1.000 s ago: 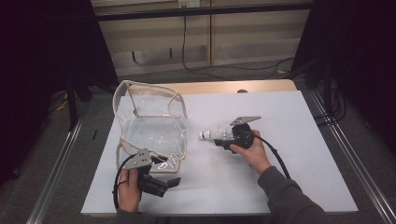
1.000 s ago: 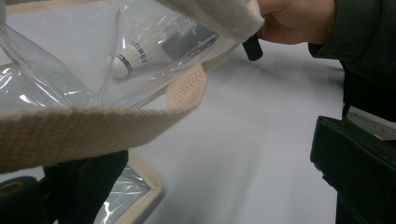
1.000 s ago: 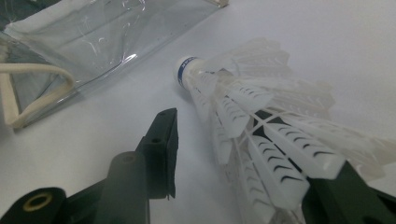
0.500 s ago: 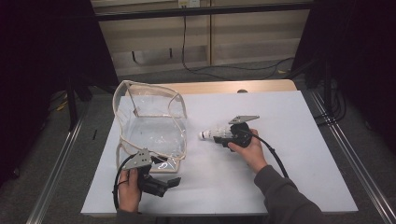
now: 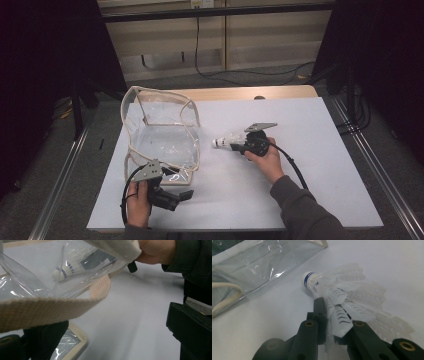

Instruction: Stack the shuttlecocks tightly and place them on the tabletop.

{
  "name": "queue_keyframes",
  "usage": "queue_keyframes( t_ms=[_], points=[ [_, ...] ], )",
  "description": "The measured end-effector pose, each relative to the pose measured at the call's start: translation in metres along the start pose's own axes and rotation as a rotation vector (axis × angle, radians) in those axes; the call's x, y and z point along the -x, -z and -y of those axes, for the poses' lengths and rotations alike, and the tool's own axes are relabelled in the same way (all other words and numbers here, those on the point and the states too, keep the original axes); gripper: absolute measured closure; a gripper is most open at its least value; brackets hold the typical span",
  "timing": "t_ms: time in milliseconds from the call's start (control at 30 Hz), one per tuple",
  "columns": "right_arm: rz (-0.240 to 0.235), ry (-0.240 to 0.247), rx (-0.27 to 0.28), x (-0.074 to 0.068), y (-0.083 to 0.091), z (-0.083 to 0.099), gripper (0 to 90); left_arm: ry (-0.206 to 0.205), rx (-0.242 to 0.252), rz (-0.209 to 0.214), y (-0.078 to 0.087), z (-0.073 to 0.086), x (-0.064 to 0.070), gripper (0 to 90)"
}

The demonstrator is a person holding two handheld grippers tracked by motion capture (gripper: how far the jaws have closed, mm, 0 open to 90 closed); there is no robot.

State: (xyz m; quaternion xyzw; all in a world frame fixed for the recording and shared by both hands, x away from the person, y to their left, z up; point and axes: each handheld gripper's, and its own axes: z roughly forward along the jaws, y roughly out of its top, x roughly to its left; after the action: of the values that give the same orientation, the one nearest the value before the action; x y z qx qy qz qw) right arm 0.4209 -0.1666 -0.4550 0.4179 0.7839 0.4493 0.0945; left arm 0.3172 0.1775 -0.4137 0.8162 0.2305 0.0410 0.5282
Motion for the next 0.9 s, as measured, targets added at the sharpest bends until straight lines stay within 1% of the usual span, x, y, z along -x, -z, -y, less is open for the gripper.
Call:
queue_keyframes(
  t_ms=[67, 167, 233, 267, 333, 600, 733, 900],
  points=[
    [-0.008, 0.004, -0.005, 0.000, 0.001, -0.001, 83.7, 0.000, 0.000, 0.001, 0.000, 0.000, 0.000, 4.3],
    [-0.027, -0.012, -0.001, 0.001, 0.004, -0.002, 85.1, 0.000, 0.001, 0.000, 0.000, 0.000, 0.000, 4.3],
    [-0.031, -0.008, -0.002, 0.001, 0.006, -0.002, 86.0, 0.000, 0.001, -0.001, 0.000, 0.000, 0.000, 4.3],
    [-0.042, -0.010, -0.003, 0.001, 0.007, -0.003, 88.4, -0.001, 0.001, 0.000, 0.000, 0.000, 0.000, 4.3],
    [-0.050, -0.018, 0.002, 0.001, 0.009, -0.003, 88.5, -0.003, -0.002, 0.000, 0.000, 0.000, 0.000, 4.3],
    [-0.086, -0.020, 0.001, -0.002, 0.016, -0.006, 88.7, -0.004, -0.009, 0.001, 0.001, 0.000, 0.000, 4.3],
    [-0.091, -0.021, 0.005, -0.003, 0.022, -0.008, 88.7, -0.003, -0.010, 0.000, 0.001, 0.000, 0.001, 4.4],
    [-0.100, -0.008, 0.009, -0.007, 0.032, -0.011, 88.7, -0.005, -0.010, -0.001, 0.001, 0.000, 0.001, 4.4]
  ],
)
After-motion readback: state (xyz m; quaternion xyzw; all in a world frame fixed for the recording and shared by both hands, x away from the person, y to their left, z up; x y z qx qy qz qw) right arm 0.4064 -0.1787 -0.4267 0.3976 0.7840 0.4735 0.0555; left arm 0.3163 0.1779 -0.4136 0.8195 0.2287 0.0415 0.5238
